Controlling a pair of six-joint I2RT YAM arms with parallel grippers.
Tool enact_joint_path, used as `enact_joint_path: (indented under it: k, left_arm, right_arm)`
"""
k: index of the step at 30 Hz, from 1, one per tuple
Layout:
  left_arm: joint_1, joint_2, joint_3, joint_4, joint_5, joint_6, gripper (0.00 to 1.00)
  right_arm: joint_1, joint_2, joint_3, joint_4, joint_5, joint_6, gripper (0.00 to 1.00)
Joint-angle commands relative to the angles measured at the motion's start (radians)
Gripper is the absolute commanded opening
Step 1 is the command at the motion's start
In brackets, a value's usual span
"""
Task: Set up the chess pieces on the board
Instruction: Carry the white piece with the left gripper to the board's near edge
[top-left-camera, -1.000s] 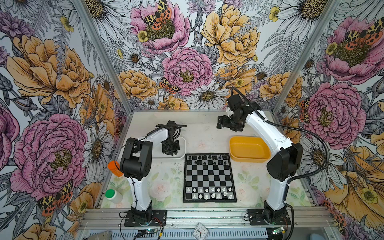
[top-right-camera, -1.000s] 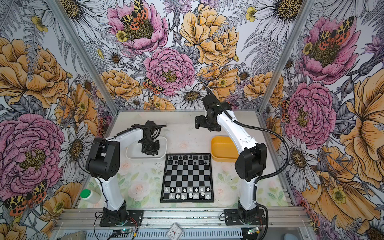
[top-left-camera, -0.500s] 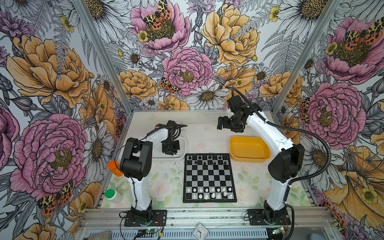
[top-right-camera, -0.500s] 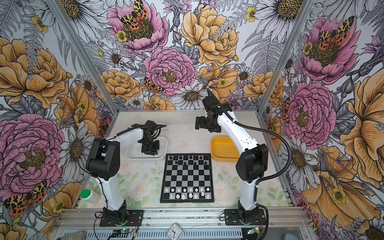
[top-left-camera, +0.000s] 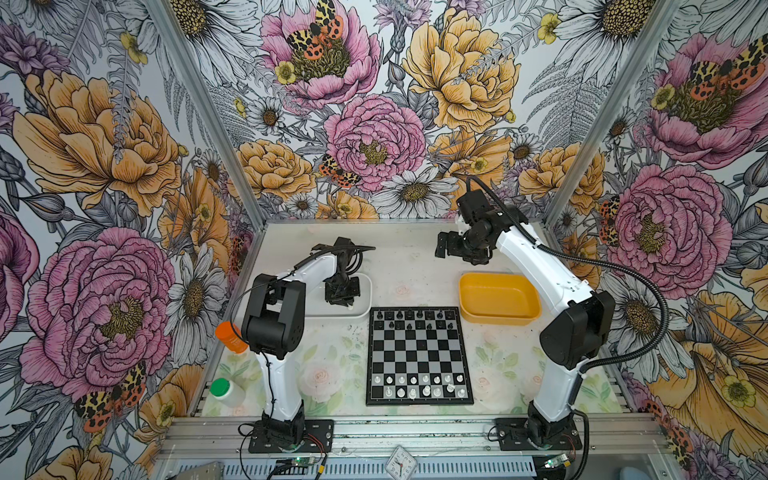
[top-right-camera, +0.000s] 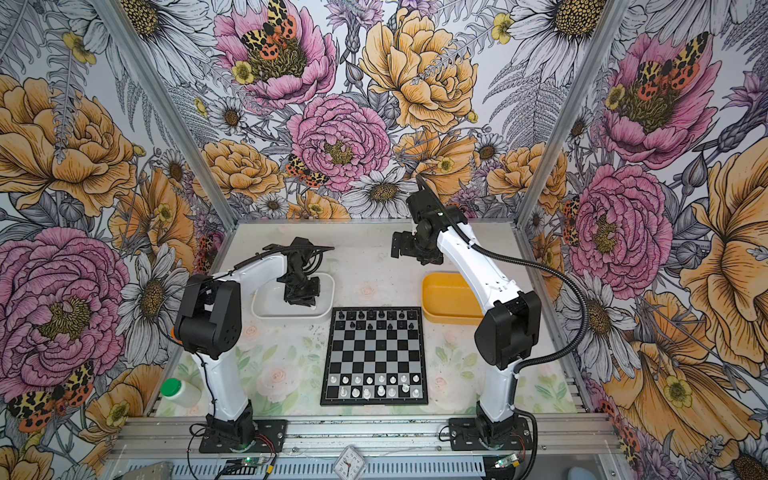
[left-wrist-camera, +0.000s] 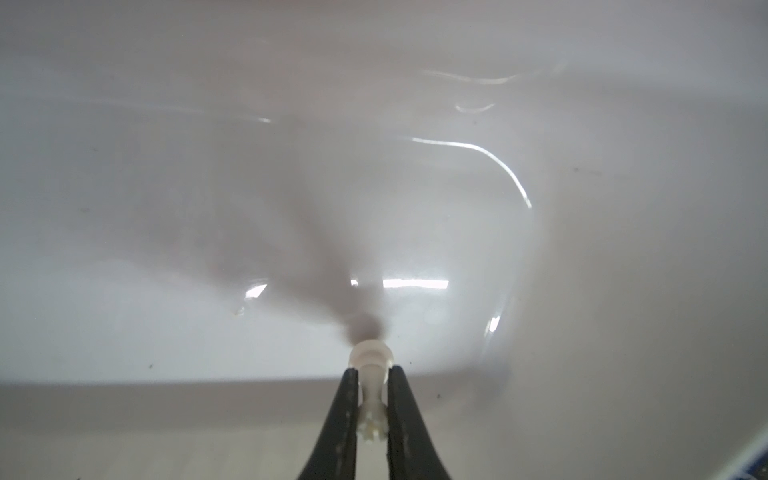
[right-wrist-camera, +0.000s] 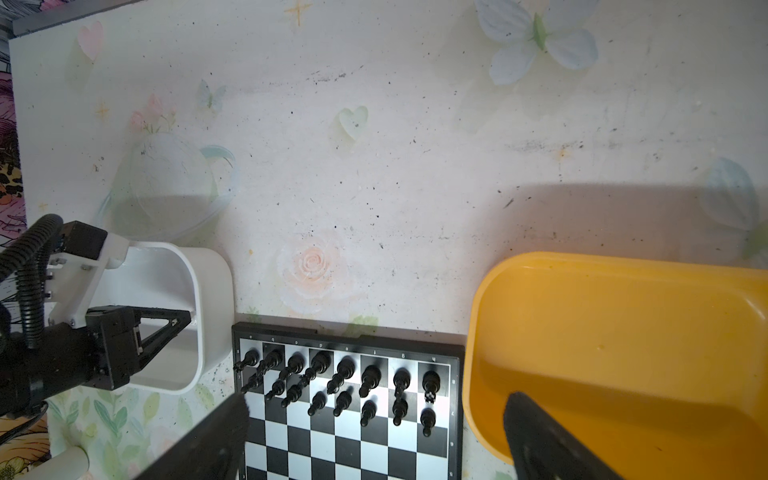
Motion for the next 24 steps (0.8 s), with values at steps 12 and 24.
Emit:
enact_joint_path:
  k: [12,24]
  left_arm:
    - [0.007,-0.004,0.131,-0.12,-0.064,0.044,0.1]
    - [-0.033,-0.176,0.146,-0.219,-0.075,0.025,0.1]
  right_arm:
    - [0.006,-0.047,-0.014,0.015,0.008,0.013,0.98]
    - [0.059,-0.154,-0.121,0.021,0.031,0.025,0.98]
